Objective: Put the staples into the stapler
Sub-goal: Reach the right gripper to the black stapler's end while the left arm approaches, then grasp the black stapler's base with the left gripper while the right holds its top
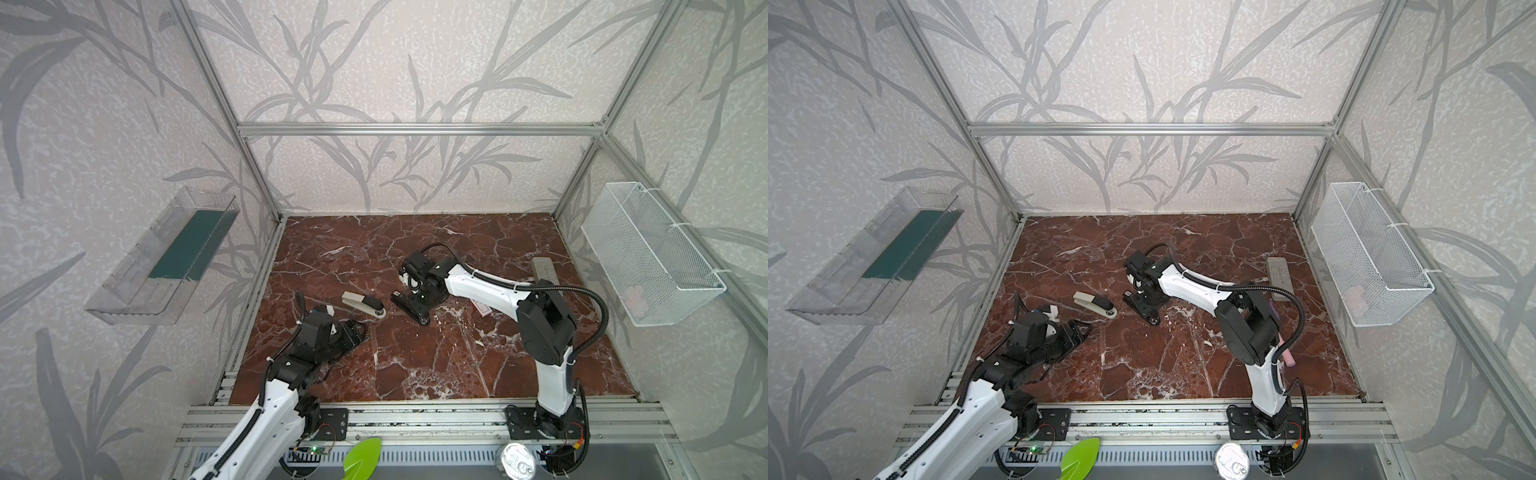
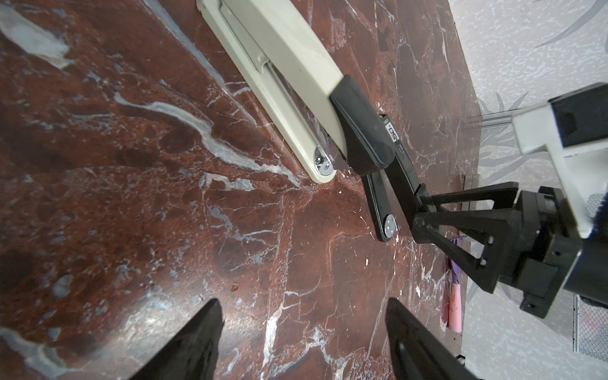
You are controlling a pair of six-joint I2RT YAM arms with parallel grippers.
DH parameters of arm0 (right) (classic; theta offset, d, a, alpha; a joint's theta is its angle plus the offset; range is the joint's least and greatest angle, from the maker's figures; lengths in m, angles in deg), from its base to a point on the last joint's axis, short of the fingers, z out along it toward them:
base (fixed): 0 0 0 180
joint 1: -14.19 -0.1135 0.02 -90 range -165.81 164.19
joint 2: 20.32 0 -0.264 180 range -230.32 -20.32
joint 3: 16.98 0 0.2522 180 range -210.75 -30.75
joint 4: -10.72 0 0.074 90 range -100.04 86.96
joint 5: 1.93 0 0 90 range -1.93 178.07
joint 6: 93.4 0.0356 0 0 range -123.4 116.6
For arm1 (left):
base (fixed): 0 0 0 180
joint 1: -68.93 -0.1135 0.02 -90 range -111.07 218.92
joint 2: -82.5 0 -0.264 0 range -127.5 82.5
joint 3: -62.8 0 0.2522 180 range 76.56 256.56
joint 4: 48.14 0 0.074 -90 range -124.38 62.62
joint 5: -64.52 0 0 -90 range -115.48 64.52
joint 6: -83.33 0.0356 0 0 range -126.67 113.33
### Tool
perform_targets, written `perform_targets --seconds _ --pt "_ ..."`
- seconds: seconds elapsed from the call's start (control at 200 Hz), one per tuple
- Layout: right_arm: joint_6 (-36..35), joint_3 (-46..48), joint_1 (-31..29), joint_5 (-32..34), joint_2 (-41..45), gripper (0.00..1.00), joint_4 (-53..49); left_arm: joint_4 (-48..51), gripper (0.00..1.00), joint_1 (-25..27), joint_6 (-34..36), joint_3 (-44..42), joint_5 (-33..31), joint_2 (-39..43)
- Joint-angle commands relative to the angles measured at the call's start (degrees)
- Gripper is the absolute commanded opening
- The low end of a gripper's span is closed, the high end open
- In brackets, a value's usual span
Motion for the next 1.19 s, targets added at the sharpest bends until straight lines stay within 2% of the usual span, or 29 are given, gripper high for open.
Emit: perform_targets --seconds 0.0,0.275,0.56,0.825,0.975,1.19 --pt "-0.4 -1.4 -0.6 0.8 -0.9 0.42 -3.6 -1.8 0.78 0.4 -1.8 -1.1 0.3 -0.1" --pt "1.7 -1.9 -0.6 1.4 0.5 0.15 -5.1 -6.0 0.76 3.1 -2.1 -0.5 0.4 -3.4" --pt "7.3 2.4 0.4 1.0 11.1 0.0 -3.5 -15.1 0.64 11.2 -3.2 0.9 -2.6 -7.8" --pt "16.1 9.3 2.0 -2.2 22.2 0.0 3.5 -24.3 0.61 17.2 -2.3 3.8 -4.9 -13.6" --pt "20.7 13.2 2.0 -3.1 27.1 0.0 8.4 -30.9 0.71 20.7 -1.8 5.8 -7.0 -18.0" --pt "24.2 15.9 2.0 -3.1 30.7 0.0 10.6 -37.4 0.73 24.8 -0.7 8.6 -8.4 -23.3"
